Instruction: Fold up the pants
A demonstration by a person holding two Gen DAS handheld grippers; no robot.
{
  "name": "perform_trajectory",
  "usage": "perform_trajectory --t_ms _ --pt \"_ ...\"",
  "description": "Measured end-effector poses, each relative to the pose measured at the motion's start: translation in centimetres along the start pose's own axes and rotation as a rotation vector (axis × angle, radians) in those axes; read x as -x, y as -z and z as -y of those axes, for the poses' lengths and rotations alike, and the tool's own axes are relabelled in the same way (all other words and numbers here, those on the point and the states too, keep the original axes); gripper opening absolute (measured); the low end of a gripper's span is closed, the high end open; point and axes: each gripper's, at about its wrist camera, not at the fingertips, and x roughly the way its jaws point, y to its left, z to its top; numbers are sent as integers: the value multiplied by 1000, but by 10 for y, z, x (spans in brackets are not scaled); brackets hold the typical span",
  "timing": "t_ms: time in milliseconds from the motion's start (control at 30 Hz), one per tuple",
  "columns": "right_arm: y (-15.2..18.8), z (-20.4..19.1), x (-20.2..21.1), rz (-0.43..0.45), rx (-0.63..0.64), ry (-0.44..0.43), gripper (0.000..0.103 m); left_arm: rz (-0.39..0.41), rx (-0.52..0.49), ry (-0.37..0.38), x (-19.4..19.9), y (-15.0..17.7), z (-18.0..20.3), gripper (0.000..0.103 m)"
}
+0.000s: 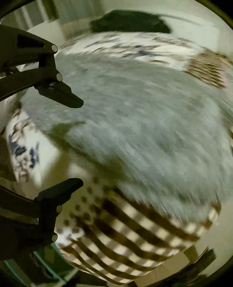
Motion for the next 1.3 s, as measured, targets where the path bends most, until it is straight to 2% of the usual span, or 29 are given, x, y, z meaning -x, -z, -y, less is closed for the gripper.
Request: perform_trajectory --t_ms 33,100,133,200,267,333,367,400,433,467,500,533,600,700,733,767,800,833,867,933,967,1100,1200,1267,1300 --pt "-11 15 4 24 -44 -23 83 20 -47 14 0 -6 24 91" --pt "-30 36 14 98 -142 -52 83 14 -98 37 -7 -16 48 91" --pt "-38 42 28 177 -168 -70 83 17 -114 48 -10 -20 59 91" --pt "-51 41 52 301 -151 -52 82 23 -161 53 -11 -30 78 91" --pt "-64 34 70 382 -107 -51 82 43 -220 50 -22 -41 112 91" --pt "-83 25 73 384 -53 -37 82 51 -265 50 -31 -43 133 91" --pt "-93 25 70 357 -34 -19 82 52 -285 47 -36 -45 145 91" --pt "-103 22 60 313 -13 4 71 53 -302 48 -40 -44 153 91" --pt "-115 27 59 291 5 22 34 51 -316 49 -45 -44 157 91" --pt "-119 30 55 269 33 62 10 46 -333 46 -50 -45 166 91" --pt "-118 28 57 274 51 111 7 42 -347 42 -53 -44 172 92" --pt "-115 27 59 309 53 146 7 36 -355 32 -55 -43 175 94" --pt "-115 41 69 349 -10 151 7 9 -373 10 -68 -43 182 99" --pt "-116 73 71 285 -106 -65 12 -43 -381 -6 -88 -45 183 102" --pt "-116 82 67 248 -119 -125 25 -55 -378 -10 -94 -47 183 103" --pt "-113 87 64 222 -119 -122 36 -68 -374 -8 -101 -49 182 103" --pt "-110 91 61 213 -111 -138 54 -83 -368 -11 -107 -51 181 103" --pt "-107 96 57 202 -106 -185 67 -99 -355 -5 -113 -55 179 103" --pt "-104 100 48 169 -114 -214 71 -113 -341 5 -117 -59 178 103" --pt "-101 106 29 118 -139 -256 73 -140 -328 8 -123 -64 177 103" --pt "-100 108 19 111 -147 -312 73 -152 -324 5 -126 -67 178 103" --pt "-103 98 2 164 -126 -440 74 -183 -324 -19 -135 -75 182 103" --pt "-104 85 -1 200 -85 -468 74 -185 -316 -31 -139 -79 186 103" --pt "-107 78 -9 198 -62 -447 74 -180 -316 -37 -140 -80 189 103" --pt "-108 75 -9 209 -54 -465 68 -179 -316 -37 -141 -79 192 103"
